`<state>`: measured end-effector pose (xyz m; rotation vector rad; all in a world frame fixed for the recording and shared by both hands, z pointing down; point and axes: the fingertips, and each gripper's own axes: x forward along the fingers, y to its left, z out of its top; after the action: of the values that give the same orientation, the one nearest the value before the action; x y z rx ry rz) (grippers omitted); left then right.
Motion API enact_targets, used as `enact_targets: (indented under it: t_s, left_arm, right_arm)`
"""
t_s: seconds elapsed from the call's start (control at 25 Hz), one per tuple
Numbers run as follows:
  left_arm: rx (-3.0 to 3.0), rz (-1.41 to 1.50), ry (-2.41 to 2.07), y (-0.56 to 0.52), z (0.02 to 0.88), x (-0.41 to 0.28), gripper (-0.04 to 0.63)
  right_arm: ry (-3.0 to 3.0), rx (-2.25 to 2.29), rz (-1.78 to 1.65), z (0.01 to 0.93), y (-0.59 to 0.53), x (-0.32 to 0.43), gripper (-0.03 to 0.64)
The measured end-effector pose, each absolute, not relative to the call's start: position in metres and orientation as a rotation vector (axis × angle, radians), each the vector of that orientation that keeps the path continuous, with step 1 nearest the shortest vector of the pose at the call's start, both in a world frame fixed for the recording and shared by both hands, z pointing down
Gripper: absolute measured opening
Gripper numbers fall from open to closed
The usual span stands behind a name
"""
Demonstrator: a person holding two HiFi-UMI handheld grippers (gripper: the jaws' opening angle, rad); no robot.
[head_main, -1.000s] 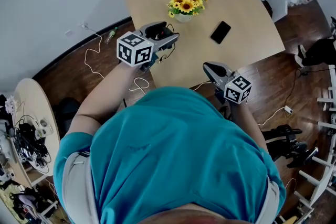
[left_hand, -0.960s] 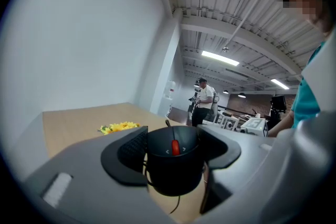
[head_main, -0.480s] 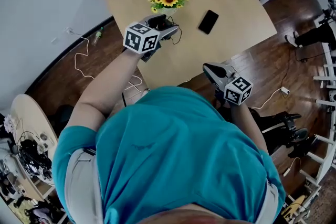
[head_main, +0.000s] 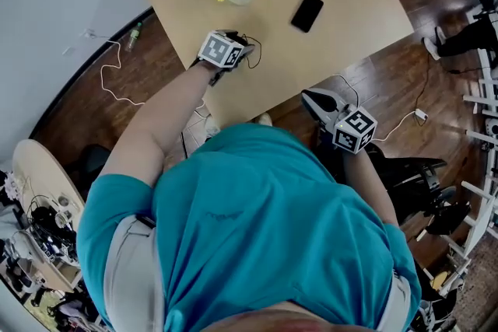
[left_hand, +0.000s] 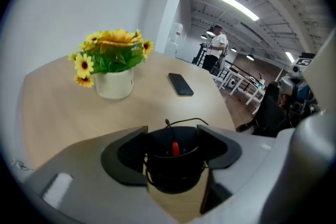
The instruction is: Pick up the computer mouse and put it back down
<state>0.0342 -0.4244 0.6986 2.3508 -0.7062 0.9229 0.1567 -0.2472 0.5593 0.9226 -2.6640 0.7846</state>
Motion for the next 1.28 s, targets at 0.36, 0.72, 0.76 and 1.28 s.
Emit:
enact_targets:
  t_s: [0.36, 0.72, 0.76, 1.28]
  left_arm:
    - [2.272, 1.147, -0.714, -0.428, 0.753, 0.030, 0.305]
    - [2.290, 1.105, -0.738, -0.427, 0.763, 0.033, 0.316]
    - [2.284, 1.077, -0.729, -0.426, 0.762, 0.034, 0.342]
    - [2.366, 0.645, -0.786, -0.431, 0.672, 0.024, 0.480]
  right_arm:
    - [-2.626, 0.955, 0.835, 0.569, -0.239, 0.172, 0.003]
    - [-2.620, 0.962, 0.843, 0.571, -0.240, 0.177, 0.003]
    - [-2.622, 0.959, 0.843, 0.571, -0.240, 0.176, 0.003]
    - [-2.696, 0.919, 0.800, 0.559, -0.253, 0.159, 0.003]
